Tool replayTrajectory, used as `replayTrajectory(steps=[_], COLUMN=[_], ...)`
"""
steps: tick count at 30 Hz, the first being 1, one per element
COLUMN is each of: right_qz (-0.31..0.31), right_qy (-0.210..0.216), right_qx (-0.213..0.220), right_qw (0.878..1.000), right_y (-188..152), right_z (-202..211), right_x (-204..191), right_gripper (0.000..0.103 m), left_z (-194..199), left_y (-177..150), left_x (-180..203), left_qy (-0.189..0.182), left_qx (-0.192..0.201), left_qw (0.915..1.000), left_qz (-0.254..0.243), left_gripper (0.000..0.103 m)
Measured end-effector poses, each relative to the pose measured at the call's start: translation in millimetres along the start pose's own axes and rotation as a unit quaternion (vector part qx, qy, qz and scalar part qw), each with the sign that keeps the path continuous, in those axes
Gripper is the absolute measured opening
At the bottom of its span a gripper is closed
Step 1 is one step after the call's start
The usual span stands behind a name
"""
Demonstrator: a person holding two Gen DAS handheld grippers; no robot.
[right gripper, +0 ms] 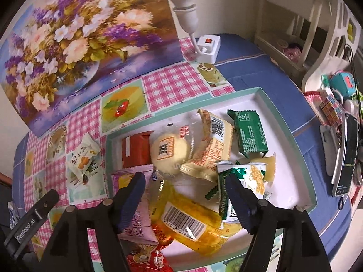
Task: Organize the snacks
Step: 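Withdraw both grippers from the tray toward the white pastry pack and red candy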
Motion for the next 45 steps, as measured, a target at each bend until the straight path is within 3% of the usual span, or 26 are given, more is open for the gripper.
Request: replayTrajectory(steps=[13, 14, 16, 23, 29, 39, 45], right_qz=[0.046, 0.047, 0.045, 0.041, 0.04, 0.019, 0.026], right_qy=[-0.031, -0.03, -0.028, -0.027, -0.008, 0.036, 0.07], right_qx=[0.02, 0.02, 0.018, 0.018, 0.026, 0.079, 0.076], right_qw=[0.998, 0.998, 0.998, 0.999, 0.999, 0.996, 0.994], right_y=[-4.2, -4.5, -5.6, -5.2, -3.3, 18.3, 35.2], right_z=[-1.7, -1.8, -2.8, -5.4, -5.8, 15.5, 14.4], right_x=[-27.8, -29.3, -31.2, -34.8, -43.9, -52.6, -64.3], right_gripper=[0.08, 0.083, 0.099, 0.103, 0.103, 0.103, 0.103], left_z=[-1.1, -1.2, -1.2, -0.7, 0.2, 2.3, -4.8], left_y=[-7.0, -6.5, -5.1, 7.2, 24.2, 52.6, 68.2], left_x=[-56.6, -59.4, -65.1, -77.1, -82.1, -91.0, -96.1], left_qy=[0.003, 0.003, 0.002, 0.013, 0.015, 0.013, 0.012], left_qx=[-0.013, -0.013, -0.013, -0.006, 0.009, 0.04, 0.052], left_qw=[0.9983, 0.9982, 0.998, 0.9985, 0.9988, 0.9987, 0.9984], left_qz=[0.057, 0.059, 0.062, 0.052, 0.046, 0.028, 0.019], left_gripper=[0.096, 0.096, 0.096, 0.096, 0.099, 0.099, 0.099])
Point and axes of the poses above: each gripper's, at about its wrist camera, not at the fingertips, and z roughly against the way its jaws point, x to its right, y to its top, the point moved 3 cm from there along -z, roughly the way its jaws point, and after that the axes turned 14 degrees about -y, right-handed, at the moved point
